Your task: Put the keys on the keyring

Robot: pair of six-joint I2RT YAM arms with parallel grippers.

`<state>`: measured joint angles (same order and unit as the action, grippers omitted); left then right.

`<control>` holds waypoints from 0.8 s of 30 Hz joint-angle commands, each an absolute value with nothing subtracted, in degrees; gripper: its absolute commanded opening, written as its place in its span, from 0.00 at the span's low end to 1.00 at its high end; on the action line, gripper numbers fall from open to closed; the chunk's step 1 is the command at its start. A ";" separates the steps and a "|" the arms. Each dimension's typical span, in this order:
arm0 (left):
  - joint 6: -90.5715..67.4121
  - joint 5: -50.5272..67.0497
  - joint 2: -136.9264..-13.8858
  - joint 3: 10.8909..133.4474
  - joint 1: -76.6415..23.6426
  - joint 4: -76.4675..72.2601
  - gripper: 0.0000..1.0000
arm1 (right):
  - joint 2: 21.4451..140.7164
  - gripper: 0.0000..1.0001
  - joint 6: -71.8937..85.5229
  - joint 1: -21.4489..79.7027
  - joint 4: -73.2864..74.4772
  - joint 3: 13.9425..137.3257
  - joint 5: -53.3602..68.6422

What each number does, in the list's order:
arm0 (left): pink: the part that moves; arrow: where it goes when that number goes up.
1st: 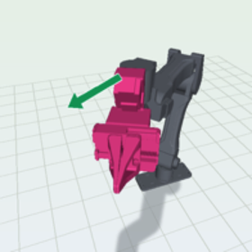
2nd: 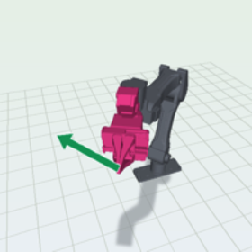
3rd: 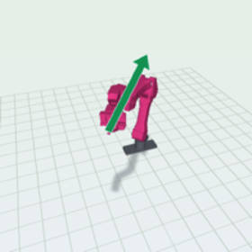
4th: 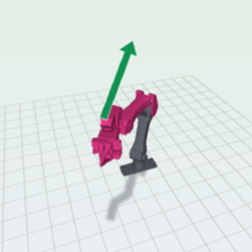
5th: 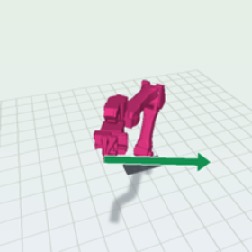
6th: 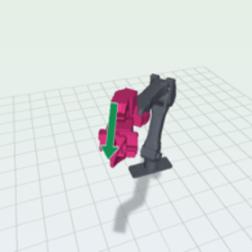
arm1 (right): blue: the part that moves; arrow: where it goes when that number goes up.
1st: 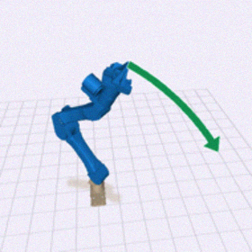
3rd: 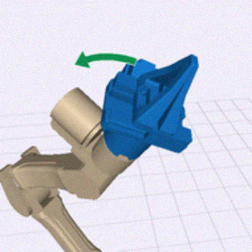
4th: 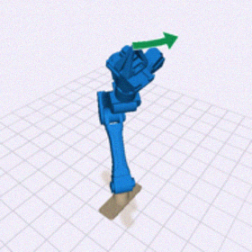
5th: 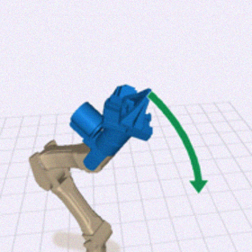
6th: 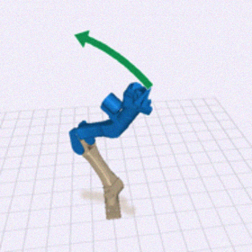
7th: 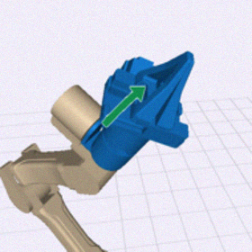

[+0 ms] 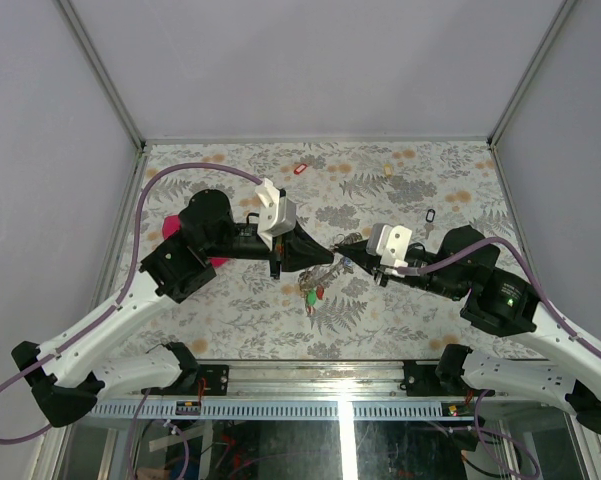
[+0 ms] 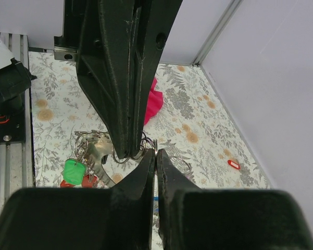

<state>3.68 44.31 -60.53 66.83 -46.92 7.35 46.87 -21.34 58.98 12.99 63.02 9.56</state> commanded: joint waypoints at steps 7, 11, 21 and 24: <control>4.00 41.67 -58.96 68.27 -47.00 5.98 0.00 | 45.34 0.00 -20.60 59.22 5.77 63.60 10.17; 4.89 38.38 -56.71 68.22 -47.07 6.56 0.00 | 44.84 0.00 -20.82 59.22 5.67 63.29 9.50; 5.63 35.62 -56.12 67.87 -47.03 7.63 0.35 | 44.65 0.00 -20.65 59.22 5.28 63.26 9.93; 5.12 36.19 -56.54 67.37 -47.05 7.15 0.39 | 44.65 0.00 -20.63 59.23 5.36 63.28 9.93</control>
